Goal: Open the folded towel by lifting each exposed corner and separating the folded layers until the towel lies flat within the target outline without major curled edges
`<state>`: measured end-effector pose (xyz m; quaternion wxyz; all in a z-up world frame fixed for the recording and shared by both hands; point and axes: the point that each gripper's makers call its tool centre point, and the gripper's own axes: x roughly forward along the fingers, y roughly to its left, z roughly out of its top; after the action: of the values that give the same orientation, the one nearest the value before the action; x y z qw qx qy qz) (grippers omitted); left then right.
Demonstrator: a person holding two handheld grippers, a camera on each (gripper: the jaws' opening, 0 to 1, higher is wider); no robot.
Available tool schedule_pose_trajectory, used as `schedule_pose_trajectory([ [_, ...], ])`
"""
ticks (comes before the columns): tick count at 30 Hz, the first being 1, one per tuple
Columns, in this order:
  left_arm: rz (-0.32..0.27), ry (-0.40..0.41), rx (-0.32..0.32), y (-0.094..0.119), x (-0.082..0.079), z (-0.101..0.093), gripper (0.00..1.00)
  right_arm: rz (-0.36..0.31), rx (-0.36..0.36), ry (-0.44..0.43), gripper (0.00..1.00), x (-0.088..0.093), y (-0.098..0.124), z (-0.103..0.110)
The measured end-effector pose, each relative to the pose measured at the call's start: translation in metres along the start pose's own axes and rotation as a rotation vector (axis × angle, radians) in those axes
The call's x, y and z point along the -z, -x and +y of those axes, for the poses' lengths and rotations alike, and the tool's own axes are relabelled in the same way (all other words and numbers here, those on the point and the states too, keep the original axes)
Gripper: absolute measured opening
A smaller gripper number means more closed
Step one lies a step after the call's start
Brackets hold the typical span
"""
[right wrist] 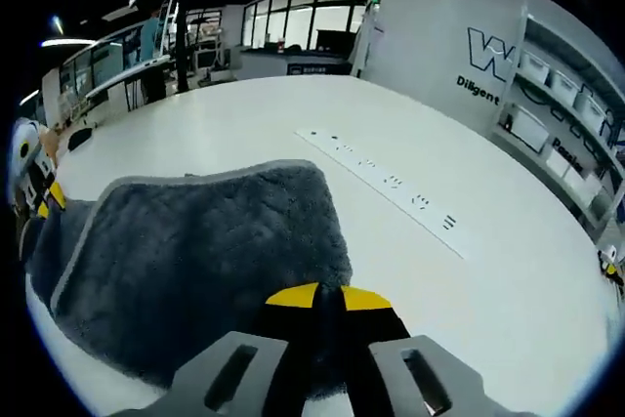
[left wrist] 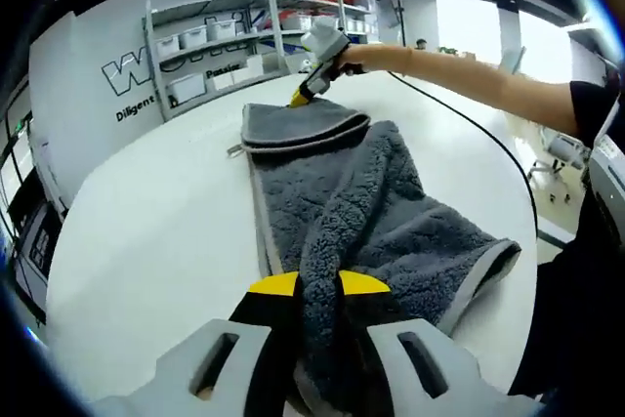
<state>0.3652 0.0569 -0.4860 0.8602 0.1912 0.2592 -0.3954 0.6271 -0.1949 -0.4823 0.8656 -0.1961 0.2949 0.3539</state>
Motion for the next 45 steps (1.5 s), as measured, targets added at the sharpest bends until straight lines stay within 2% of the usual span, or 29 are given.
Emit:
schedule_pose_trajectory([
  [7,0.037,-0.039,0.11,0.001,0.002,0.013,0.12,-0.008,0.006,-0.033,0.03,0.015,0.017,0.002],
  [12,0.058,-0.063,0.215,0.0,0.003,0.012,0.12,-0.033,0.007,-0.05,0.03,0.026,0.03,0.005],
  [20,0.088,-0.054,0.288,-0.002,0.003,0.015,0.12,-0.039,0.004,-0.072,0.03,0.04,0.047,0.007],
  [26,0.077,-0.034,0.303,-0.004,0.001,0.014,0.16,-0.043,0.009,-0.072,0.04,0.044,0.054,0.009],
  [32,0.024,0.01,0.265,-0.001,-0.001,0.009,0.24,-0.105,0.008,-0.1,0.09,0.038,0.055,0.006],
  [33,0.012,0.017,0.253,0.001,-0.003,0.009,0.27,-0.113,0.01,-0.101,0.12,0.038,0.056,0.006],
  [34,-0.006,0.022,0.235,0.002,-0.005,0.008,0.32,-0.129,0.018,-0.103,0.21,0.035,0.058,0.005],
  [37,-0.075,0.062,0.167,0.01,-0.017,0.012,0.42,-0.133,0.043,-0.108,0.38,0.033,0.061,-0.002],
  [39,-0.112,0.097,0.115,0.016,-0.023,0.012,0.44,-0.145,0.042,-0.107,0.38,0.029,0.064,-0.003],
  [41,-0.137,0.128,0.048,0.022,-0.026,0.015,0.54,-0.151,0.033,-0.12,0.41,0.027,0.064,-0.002],
  [43,-0.174,0.149,-0.024,0.028,-0.03,0.016,0.67,-0.151,0.027,-0.125,0.49,0.025,0.064,-0.001],
  [45,-0.19,0.173,-0.078,0.032,-0.03,0.012,0.72,-0.153,0.033,-0.119,0.5,0.023,0.063,-0.002],
])
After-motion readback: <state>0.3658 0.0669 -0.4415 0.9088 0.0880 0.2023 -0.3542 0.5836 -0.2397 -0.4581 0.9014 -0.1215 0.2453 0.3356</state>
